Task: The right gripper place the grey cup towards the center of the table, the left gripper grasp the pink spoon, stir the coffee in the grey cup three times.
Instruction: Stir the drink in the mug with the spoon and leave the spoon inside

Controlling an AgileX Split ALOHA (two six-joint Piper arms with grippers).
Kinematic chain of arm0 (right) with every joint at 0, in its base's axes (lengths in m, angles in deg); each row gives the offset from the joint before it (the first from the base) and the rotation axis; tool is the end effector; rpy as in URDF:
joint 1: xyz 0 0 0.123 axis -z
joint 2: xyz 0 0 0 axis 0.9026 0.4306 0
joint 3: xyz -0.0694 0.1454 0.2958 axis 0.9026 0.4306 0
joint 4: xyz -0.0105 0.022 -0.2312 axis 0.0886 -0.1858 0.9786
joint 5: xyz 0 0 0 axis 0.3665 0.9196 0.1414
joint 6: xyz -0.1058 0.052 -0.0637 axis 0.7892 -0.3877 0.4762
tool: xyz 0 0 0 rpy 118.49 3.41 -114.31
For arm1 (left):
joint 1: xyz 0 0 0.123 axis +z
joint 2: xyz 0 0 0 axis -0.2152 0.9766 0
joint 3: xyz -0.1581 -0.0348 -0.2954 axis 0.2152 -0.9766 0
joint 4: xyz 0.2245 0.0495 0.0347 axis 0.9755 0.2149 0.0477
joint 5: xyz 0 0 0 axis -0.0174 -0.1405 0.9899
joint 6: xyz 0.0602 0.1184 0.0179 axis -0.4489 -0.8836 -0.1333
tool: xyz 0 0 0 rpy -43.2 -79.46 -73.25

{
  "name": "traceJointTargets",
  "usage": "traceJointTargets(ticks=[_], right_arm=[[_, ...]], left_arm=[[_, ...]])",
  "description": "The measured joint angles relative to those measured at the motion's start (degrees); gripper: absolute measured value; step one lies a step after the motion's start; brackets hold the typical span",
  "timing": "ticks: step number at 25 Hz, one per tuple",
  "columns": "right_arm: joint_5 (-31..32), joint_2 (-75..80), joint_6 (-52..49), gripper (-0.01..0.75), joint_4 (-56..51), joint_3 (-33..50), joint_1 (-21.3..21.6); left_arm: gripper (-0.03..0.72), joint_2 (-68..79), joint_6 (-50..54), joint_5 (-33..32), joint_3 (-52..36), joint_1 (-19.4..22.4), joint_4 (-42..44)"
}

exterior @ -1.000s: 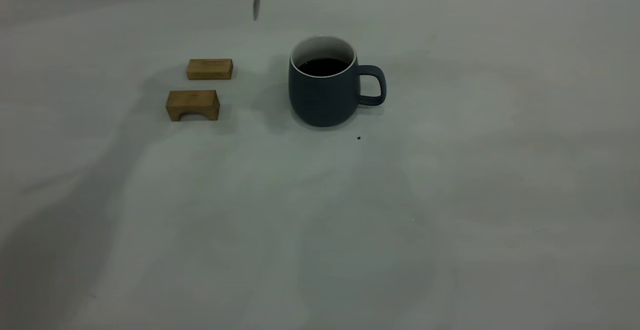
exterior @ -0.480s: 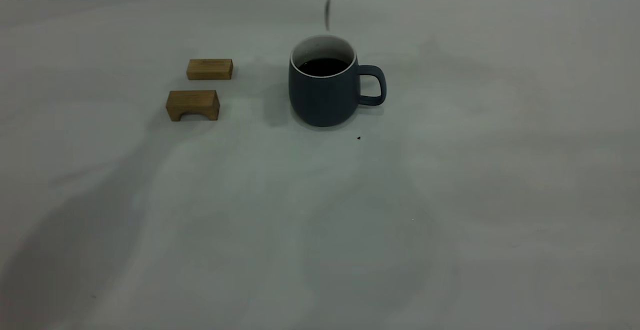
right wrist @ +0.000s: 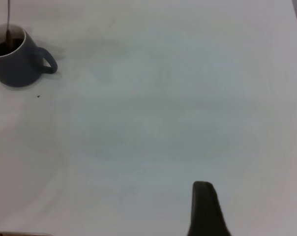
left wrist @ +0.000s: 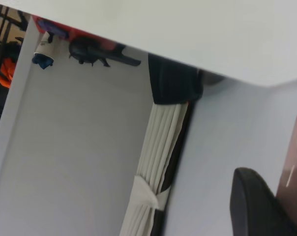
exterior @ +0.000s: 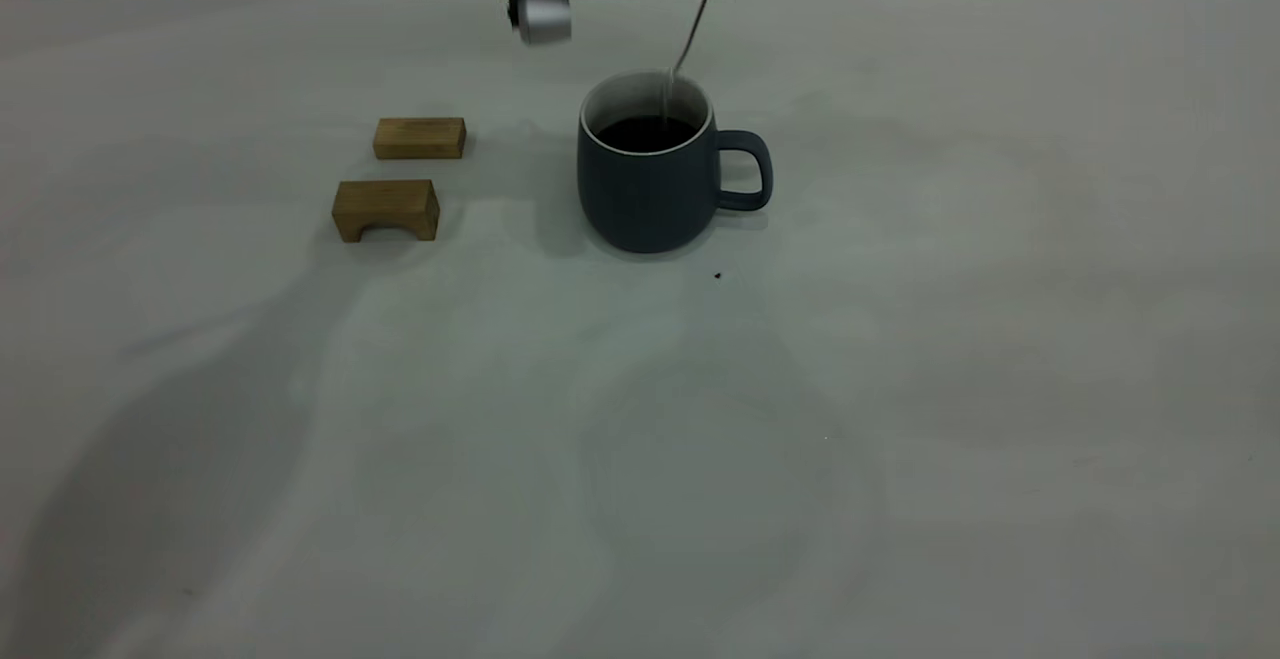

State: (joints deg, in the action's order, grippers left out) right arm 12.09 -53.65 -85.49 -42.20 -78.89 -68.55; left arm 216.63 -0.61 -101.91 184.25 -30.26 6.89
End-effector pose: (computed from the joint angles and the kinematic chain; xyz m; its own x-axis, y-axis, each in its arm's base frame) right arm -0.0356 -0.0050 0.2319 -0.5579 -0.0334 -0.8293 -0.0518 0.9986 -0.0053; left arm 0.5200 -0.2735 0.1054 0.2967 -0.4151 0.8600 -0.9351 -0.3092 0.1733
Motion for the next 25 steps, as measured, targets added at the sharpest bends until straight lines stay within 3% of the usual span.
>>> traceJointTargets(ticks=[10,19,25], right_arm=[[0.00,0.00,0.00,0.535,0.00,0.00,0.00],[0.00,0.00,0.00,0.535,0.00,0.00,0.00],[0.00,0.00,0.00,0.535,0.00,0.00,0.00]], left_arm=[[0.146,4.35,-3.93,-0.61,0.00,0.13,-1.98],[0.146,4.35,-5.44,0.44,0.00,3.57,-2.19],[0.146,5.10,-14.77,3.82,0.04,2.16,-9.86]])
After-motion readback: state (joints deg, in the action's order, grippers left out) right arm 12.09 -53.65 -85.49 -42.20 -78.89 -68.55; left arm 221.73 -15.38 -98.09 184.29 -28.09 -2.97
